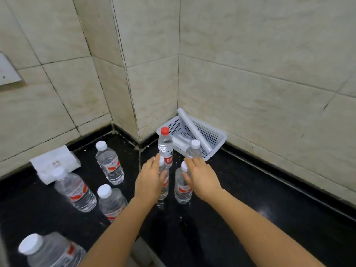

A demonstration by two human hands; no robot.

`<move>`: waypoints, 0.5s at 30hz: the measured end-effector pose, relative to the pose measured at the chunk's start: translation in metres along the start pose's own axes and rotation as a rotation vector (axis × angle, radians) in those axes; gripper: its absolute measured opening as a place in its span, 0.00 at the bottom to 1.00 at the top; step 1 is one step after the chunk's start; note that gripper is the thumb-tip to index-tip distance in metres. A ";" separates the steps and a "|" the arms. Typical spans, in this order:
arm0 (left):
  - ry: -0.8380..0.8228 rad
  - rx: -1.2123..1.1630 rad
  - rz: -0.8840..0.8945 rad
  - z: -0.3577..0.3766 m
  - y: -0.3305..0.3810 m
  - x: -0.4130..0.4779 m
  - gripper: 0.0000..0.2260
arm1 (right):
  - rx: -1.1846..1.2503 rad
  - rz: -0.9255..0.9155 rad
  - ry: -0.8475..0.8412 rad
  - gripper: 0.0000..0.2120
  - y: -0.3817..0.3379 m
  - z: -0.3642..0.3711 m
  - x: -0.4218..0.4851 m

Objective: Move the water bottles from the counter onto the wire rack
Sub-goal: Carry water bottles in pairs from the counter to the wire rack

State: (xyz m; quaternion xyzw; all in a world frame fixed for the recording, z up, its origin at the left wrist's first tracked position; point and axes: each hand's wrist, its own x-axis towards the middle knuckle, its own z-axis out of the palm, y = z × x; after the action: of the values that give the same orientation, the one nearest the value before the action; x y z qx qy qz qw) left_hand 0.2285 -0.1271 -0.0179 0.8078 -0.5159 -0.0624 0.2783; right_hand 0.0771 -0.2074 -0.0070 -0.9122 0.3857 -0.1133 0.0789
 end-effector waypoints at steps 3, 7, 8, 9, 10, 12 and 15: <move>-0.014 -0.052 0.038 -0.004 0.002 0.004 0.15 | 0.064 -0.019 0.047 0.19 0.000 0.006 -0.012; -0.068 0.014 0.079 -0.008 0.010 0.002 0.12 | 0.082 -0.034 0.100 0.16 0.007 0.008 -0.031; -0.073 0.016 0.089 -0.008 0.011 0.001 0.12 | 0.104 -0.002 0.093 0.15 0.009 0.008 -0.034; -0.077 0.018 0.107 -0.006 0.011 0.000 0.12 | 0.141 0.044 0.076 0.14 0.011 0.006 -0.038; -0.082 0.028 0.131 -0.005 0.012 -0.001 0.11 | 0.179 0.097 0.054 0.13 0.013 0.005 -0.040; -0.094 0.059 0.174 -0.004 0.015 -0.004 0.08 | 0.254 0.188 0.019 0.12 0.019 -0.001 -0.047; -0.113 0.032 0.205 -0.008 0.027 -0.014 0.07 | 0.340 0.265 0.004 0.09 0.028 -0.017 -0.065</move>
State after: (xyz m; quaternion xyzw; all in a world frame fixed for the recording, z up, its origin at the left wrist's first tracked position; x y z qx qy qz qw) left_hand 0.2036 -0.1200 -0.0001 0.7503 -0.6115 -0.0709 0.2410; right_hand 0.0095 -0.1806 -0.0066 -0.8269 0.4778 -0.1670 0.2450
